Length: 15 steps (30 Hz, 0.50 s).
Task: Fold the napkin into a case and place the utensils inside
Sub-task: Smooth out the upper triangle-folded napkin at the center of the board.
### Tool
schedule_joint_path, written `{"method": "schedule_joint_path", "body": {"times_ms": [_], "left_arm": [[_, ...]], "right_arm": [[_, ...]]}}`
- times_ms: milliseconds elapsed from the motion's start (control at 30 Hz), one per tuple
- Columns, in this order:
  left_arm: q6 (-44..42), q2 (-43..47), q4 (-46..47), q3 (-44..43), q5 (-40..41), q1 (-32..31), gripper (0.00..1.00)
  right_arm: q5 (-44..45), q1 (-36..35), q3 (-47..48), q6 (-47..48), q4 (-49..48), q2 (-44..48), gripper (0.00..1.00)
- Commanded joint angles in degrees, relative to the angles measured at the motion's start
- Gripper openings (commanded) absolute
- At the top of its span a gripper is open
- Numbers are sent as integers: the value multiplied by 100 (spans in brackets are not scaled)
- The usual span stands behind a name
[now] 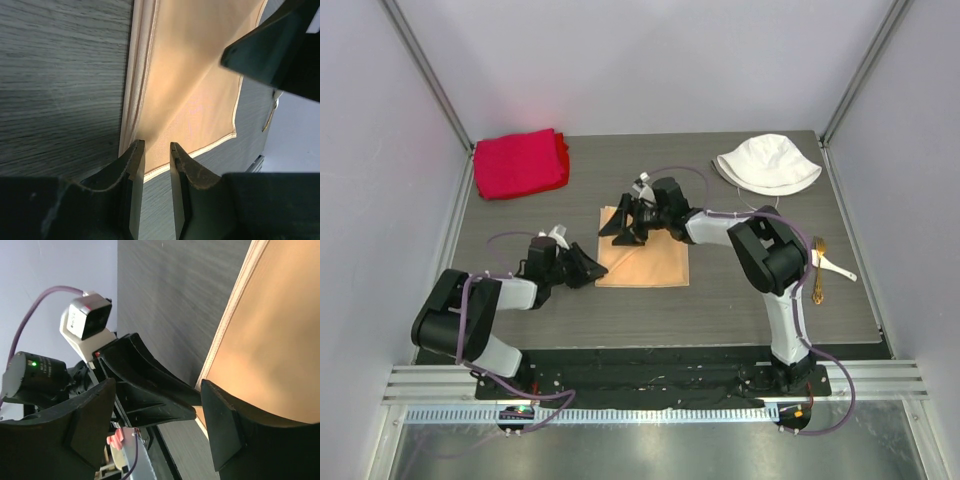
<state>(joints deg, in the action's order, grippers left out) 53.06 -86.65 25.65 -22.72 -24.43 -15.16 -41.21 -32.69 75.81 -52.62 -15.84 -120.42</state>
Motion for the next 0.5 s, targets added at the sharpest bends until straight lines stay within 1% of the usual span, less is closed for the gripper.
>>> {"method": "schedule_joint_path", "body": {"times_ms": [0,67,100,200,467], "left_arm": [[-15,104,353,355,87,-49,31],[-15,245,309,514,218,-57,31],[-15,289,292,566,254,-57,31],[-24,412,230,672,386,-57,31],[-32,500,195,725,447,-119,31]], "right_arm": [[-9,-89,-250,-442,-1114,-69,68],[-62,-89,-444,-416,-1290,-96,65],[-89,-89,-505,-424,-1386,-113,62],[-185,-54,-743,-407,-1615,-113,59],[-387,-1,-1103,-248,-1844,-113,59]]}}
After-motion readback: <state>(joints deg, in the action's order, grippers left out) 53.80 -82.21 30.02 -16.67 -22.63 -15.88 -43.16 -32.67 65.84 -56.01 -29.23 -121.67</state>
